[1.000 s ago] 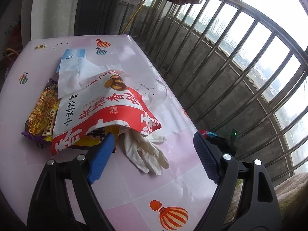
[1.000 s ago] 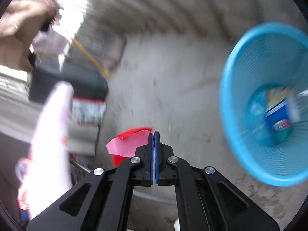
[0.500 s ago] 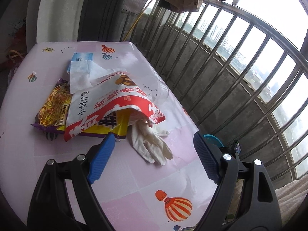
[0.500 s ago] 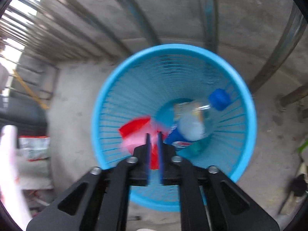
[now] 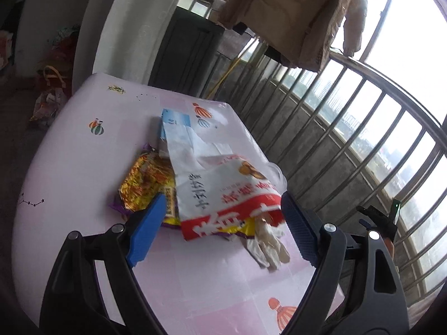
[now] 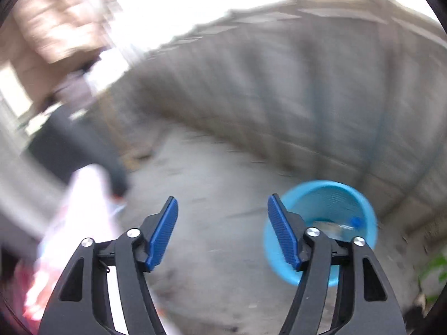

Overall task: Collect trash
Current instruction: 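Grasp the clear plastic cup on the table with the right tool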

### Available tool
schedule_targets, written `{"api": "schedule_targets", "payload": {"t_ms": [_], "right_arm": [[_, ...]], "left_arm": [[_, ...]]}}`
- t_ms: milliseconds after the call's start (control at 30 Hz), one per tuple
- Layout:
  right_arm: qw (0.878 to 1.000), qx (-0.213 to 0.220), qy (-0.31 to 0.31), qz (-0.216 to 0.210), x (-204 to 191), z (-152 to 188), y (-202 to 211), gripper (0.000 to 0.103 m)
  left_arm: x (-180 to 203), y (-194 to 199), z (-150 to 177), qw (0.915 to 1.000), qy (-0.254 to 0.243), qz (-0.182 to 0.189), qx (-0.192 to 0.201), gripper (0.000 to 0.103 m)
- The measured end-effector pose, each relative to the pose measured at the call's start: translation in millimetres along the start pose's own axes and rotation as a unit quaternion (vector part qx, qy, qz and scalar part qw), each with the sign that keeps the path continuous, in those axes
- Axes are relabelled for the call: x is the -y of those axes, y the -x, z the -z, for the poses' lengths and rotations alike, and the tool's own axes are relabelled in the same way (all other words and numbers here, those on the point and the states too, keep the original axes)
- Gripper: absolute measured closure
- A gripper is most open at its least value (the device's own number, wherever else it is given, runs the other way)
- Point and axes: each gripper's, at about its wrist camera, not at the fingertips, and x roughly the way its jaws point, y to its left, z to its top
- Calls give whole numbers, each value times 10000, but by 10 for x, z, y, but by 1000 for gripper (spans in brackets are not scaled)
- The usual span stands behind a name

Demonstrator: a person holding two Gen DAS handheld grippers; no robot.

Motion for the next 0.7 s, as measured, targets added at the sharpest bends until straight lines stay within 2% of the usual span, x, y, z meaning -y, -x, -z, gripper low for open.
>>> {"api": "schedule_targets", "payload": {"t_ms": [67, 133, 200, 333, 400, 500, 567, 667, 700], "right_arm": [[9956, -435, 282, -784, -552, 77, -101, 30], [9804, -988, 544, -1614, -1128, 229, -289, 26], [9693, -1358, 697, -1930, -1528, 352, -478, 26], [9582, -1851, 966, -1956, -2204, 567, -947, 26], [9541, -2052, 933, -1970, -2288, 632, -1123, 26], [9530, -2286, 915, -1766, -2460, 708, -1394, 26], [9530, -2413, 893, -1598, -2505, 769, -1529, 26], [9519, -2512, 831, -1548, -2558, 885, -1629, 26], [9518, -2527, 810, -1535, -2574, 909, -1636, 26]], "left_arm": [[-293, -128, -164, 9992, 400, -32, -7, 24], [-519, -287, -259, 9975, 687, -131, -38, 24], [-771, -495, -351, 9943, 1005, -327, -115, 24], [-1053, -788, -521, 9906, 1330, -243, -223, 28], [-1106, -953, -667, 9900, 1369, 54, -335, 28], [-1136, -1351, -926, 9879, 1360, 308, -681, 28], [-1132, -1664, -1069, 9858, 1305, 247, -1028, 28], [-1124, -2052, -1239, 9839, 1207, 139, -1310, 26], [-1115, -2227, -1299, 9830, 1184, -27, -1402, 23]]}}
